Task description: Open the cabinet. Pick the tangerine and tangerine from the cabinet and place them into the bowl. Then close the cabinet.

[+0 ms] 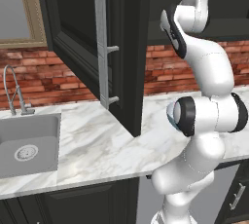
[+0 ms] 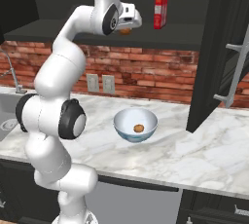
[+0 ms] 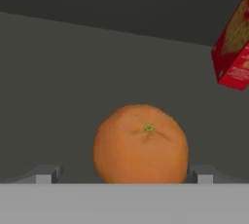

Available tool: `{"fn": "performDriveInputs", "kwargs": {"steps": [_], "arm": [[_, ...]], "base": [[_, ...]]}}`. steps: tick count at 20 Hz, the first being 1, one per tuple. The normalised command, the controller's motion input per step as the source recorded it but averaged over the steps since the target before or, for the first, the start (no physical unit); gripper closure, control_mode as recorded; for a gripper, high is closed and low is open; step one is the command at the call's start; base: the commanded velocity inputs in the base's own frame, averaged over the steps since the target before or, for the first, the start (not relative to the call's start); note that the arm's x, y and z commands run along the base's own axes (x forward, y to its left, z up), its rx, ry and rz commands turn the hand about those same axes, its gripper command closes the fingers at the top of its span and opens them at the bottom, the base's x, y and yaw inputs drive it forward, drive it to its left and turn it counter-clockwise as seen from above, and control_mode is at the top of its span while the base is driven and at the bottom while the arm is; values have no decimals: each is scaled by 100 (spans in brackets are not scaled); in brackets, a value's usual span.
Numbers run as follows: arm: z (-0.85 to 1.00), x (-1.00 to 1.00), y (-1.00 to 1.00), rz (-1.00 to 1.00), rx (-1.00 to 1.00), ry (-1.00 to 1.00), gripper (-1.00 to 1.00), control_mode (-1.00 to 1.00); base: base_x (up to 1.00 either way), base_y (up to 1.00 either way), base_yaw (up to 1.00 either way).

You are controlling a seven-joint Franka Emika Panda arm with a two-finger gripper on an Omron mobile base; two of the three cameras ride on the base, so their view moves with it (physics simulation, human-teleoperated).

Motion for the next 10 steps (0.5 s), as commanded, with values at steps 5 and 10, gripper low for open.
{"fn": "performDriveInputs", "kwargs": {"steps": [5,10], "arm": [[0,34,-4,-17,0,0,-100,-100],[0,0,0,-1,0,0,-100,-100]], "base": [[0,0,0],[0,0,0]]}}
